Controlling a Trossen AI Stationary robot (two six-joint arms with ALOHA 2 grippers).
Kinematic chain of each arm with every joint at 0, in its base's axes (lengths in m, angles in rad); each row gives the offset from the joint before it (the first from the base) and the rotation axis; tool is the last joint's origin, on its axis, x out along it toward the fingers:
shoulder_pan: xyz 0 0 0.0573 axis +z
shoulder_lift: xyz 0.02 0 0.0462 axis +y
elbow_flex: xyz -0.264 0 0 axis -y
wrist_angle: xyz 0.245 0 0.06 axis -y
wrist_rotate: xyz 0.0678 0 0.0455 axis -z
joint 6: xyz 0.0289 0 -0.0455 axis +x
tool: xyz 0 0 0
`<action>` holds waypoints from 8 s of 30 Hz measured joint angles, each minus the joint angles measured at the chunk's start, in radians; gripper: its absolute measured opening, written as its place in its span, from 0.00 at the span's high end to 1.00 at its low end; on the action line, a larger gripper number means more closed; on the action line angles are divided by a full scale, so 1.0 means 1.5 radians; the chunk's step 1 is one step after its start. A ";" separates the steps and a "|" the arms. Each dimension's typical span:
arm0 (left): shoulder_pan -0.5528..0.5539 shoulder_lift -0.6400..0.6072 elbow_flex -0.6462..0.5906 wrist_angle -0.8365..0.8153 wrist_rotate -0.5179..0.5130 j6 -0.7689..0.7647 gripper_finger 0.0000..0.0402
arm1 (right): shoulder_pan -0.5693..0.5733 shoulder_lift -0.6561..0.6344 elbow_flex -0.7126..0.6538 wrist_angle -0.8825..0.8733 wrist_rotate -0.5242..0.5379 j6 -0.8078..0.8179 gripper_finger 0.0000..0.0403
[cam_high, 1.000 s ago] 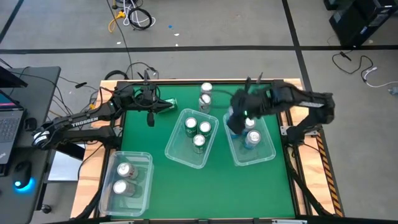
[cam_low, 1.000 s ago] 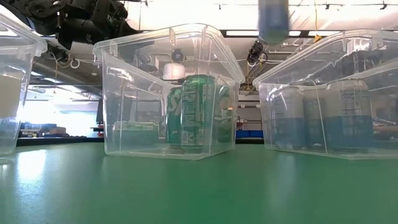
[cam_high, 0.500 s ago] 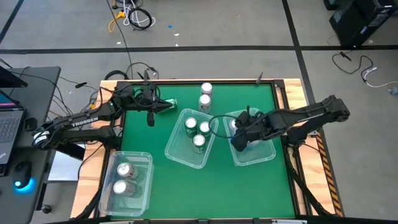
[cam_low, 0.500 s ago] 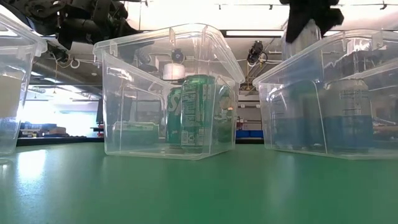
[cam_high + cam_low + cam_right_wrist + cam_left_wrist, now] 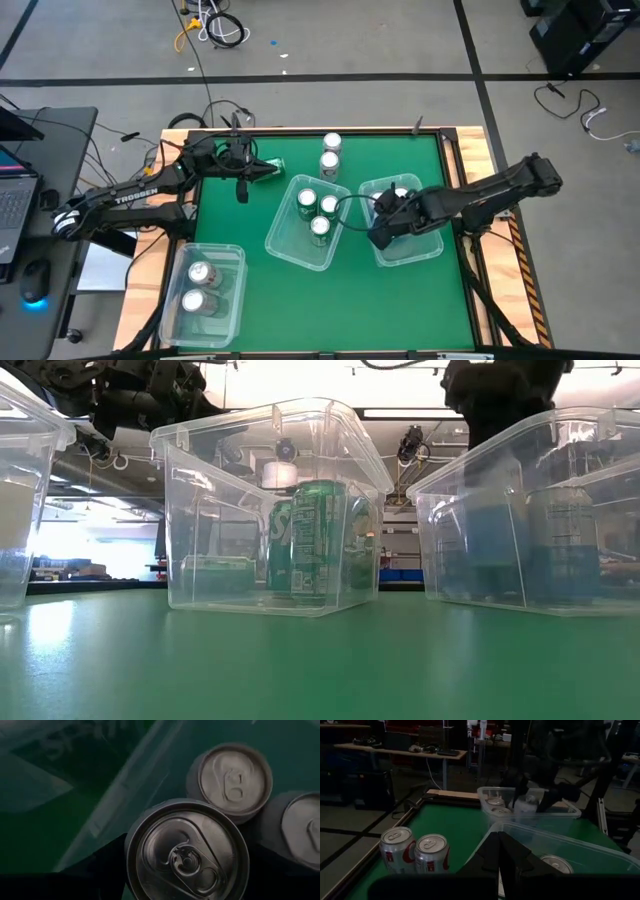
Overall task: Sort soda cans
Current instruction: Put the blue soda can into the bottom right transparent bin, then put the silver soda can into the bottom left transparent bin
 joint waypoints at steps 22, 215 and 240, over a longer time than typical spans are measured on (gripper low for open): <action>0.000 0.001 0.000 -0.018 -0.082 -0.103 0.99 | -0.020 0.005 -0.103 0.122 -0.006 -0.012 0.26; -0.108 0.790 1.160 -0.886 -0.315 0.119 0.27 | -0.257 -0.102 0.100 0.070 0.046 -0.556 1.00; -0.290 0.480 0.968 -1.018 -0.545 -0.017 0.27 | -0.258 -0.102 0.100 0.201 -0.009 -0.654 1.00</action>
